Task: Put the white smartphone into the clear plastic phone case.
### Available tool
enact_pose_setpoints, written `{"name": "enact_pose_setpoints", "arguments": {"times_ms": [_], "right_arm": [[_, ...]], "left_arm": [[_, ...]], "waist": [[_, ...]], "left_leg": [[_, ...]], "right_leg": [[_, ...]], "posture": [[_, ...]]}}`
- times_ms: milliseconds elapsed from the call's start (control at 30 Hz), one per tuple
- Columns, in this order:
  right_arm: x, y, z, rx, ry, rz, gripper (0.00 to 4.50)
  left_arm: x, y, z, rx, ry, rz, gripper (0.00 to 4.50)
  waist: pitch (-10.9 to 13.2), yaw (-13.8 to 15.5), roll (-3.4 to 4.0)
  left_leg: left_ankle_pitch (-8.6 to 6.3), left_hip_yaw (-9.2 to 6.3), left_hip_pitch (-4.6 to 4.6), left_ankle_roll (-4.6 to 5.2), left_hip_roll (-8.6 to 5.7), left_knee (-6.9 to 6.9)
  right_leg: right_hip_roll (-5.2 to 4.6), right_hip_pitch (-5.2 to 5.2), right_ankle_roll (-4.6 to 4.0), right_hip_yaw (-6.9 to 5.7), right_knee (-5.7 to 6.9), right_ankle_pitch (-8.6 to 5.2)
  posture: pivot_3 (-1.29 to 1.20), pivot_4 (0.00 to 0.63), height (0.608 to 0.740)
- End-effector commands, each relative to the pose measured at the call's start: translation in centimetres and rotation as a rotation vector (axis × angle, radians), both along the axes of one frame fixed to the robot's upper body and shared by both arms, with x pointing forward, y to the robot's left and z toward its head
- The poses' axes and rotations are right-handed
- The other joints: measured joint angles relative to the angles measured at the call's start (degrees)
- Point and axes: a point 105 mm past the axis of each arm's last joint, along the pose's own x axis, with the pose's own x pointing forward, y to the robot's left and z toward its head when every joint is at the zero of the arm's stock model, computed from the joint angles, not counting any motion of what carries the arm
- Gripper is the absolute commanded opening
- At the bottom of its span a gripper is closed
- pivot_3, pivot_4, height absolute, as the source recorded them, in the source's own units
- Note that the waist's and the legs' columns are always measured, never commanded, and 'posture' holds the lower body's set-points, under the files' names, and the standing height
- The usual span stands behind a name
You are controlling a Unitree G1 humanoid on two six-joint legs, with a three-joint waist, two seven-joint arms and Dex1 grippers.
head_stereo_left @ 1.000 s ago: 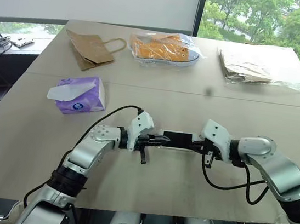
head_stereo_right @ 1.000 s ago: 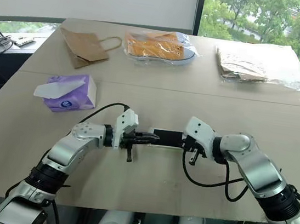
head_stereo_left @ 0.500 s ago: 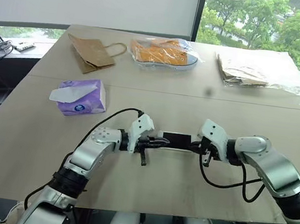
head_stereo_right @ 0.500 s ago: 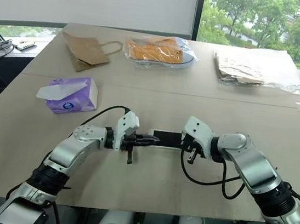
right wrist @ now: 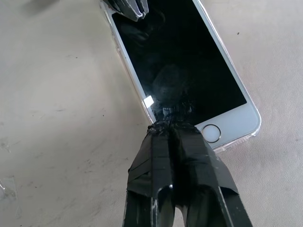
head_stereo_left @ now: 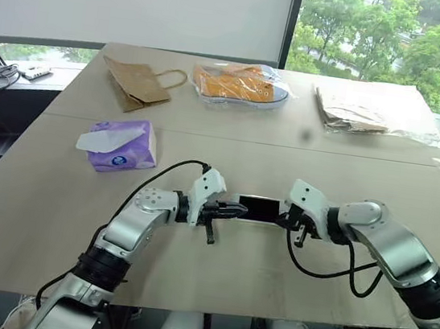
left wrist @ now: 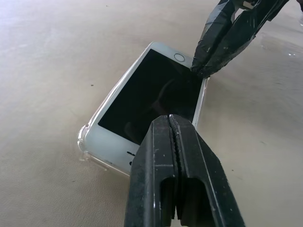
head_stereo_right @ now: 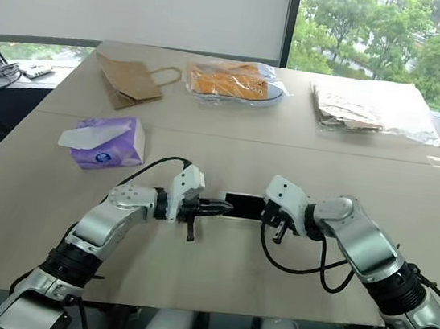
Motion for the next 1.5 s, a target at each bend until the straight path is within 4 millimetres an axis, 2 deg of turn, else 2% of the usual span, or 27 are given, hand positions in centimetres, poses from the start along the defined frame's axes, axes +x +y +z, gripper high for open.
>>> {"name": "enact_pose_setpoints", "arguments": {"times_ms": [33, 100, 167, 333, 533, 633, 900, 1267, 1367, 1433, 1500], "right_arm": [[-1.1, -0.9, -3.4, 0.017, 0.148, -0.093, 0.0], [-0.7, 0.5, -0.5, 0.144, 0.035, -0.036, 0.0], [-0.7, 1.0, 1.1, 0.209, -0.024, -0.024, 0.0], [0.5, 0.9, 3.7, 0.272, -0.108, -0.086, 0.0], [2.8, 0.0, 3.5, 0.239, -0.157, -0.18, 0.0], [3.2, 0.0, 3.3, 0.222, -0.139, -0.189, 0.0], [1.6, -0.3, 0.8, 0.079, -0.012, -0.093, 0.0], [1.4, -0.7, -0.7, -0.016, -0.019, -0.047, 0.0], [1.2, -0.3, -0.4, -0.03, -0.074, 0.022, 0.0], [0.7, 0.4, 0.4, 0.018, -0.055, 0.047, 0.0], [0.1, 0.4, 0.1, -0.001, -0.022, 0.066, 0.0]], "left_arm": [[0.1, -0.1, 0.9, -0.014, -0.03, -0.004, 0.01], [0.2, -0.1, 1.0, -0.015, -0.032, 0.0, 0.01], [0.2, -0.2, 1.1, -0.017, -0.032, 0.002, 0.01], [0.1, -0.5, 1.2, -0.022, -0.027, 0.001, 0.01], [0.2, -0.6, 1.4, -0.02, -0.025, -0.001, 0.01], [0.1, -0.6, 1.4, -0.019, -0.023, -0.002, 0.01], [0.0, -0.6, 1.4, -0.021, -0.02, 0.001, 0.01], [-0.2, -0.7, 1.4, -0.025, -0.018, 0.007, 0.01], [-0.2, -0.8, 1.4, -0.026, -0.018, 0.007, 0.01], [-0.2, -0.8, 1.4, -0.027, -0.018, 0.007, 0.01], [-0.2, -0.8, 1.4, -0.027, -0.018, 0.008, 0.01]], "waist": [[0.0, 0.0, 0.0], [0.1, 0.0, -0.03], [0.6, -0.1, 0.51], [1.3, 0.0, 0.84], [1.8, 0.0, 0.85], [2.1, 0.0, 0.84], [2.1, 0.0, 0.84], [2.1, 0.0, 0.83], [2.1, 0.0, 0.82], [2.1, 0.0, 0.82], [2.1, 0.0, 0.82]], "left_leg": [[-0.02, 0.01, 0.01, -0.04, 0.0, -0.01], [-0.1, 0.01, -0.02, -0.18, 0.0, -0.05], [-0.11, 0.02, -0.1, -0.18, -0.01, -0.08], [0.07, 0.11, -0.38, 0.08, -0.05, -0.48], [0.06, 0.14, -0.52, 0.08, -0.05, -0.53], [0.06, 0.21, -0.51, 0.09, -0.06, -0.52], [0.06, 0.17, -0.51, 0.09, -0.06, -0.52], [0.06, 0.17, -0.44, 0.09, -0.04, -0.52], [0.06, 0.18, -0.43, 0.09, -0.04, -0.52], [0.06, 0.18, -0.43, 0.09, -0.04, -0.52], [0.06, 0.18, -0.43, 0.09, -0.03, -0.52]], "right_leg": [[-0.1, 0.0, 0.0, -0.11, -0.01, 0.0], [-0.37, -0.01, 0.0, -0.54, -0.03, 0.01], [-0.46, -0.06, 0.01, -0.67, -0.06, 0.01], [-0.31, -0.42, -0.05, -0.7, -0.06, 0.23], [0.08, -0.53, -0.01, -0.77, -0.15, 0.25], [0.07, -0.53, 0.12, -0.79, -0.17, 0.12], [0.06, -0.52, 0.11, -0.84, -0.17, 0.11], [0.08, -0.48, 0.12, -0.84, -0.17, 0.08], [0.07, -0.48, 0.12, -0.84, -0.17, 0.06], [0.07, -0.48, 0.12, -0.83, -0.17, 0.06], [0.08, -0.48, 0.13, -0.83, -0.17, 0.07]], "posture": [[0.0, 0.15, 0.74], [0.0, 0.15, 0.74], [0.0, 0.15, 0.74], [0.0, 0.15, 0.74], [0.0, 0.15, 0.74], [0.0, 0.15, 0.74], [0.0, 0.15, 0.74], [0.0, 0.15, 0.74], [0.0, 0.15, 0.74], [0.0, 0.15, 0.74], [0.0, 0.15, 0.74]]}}
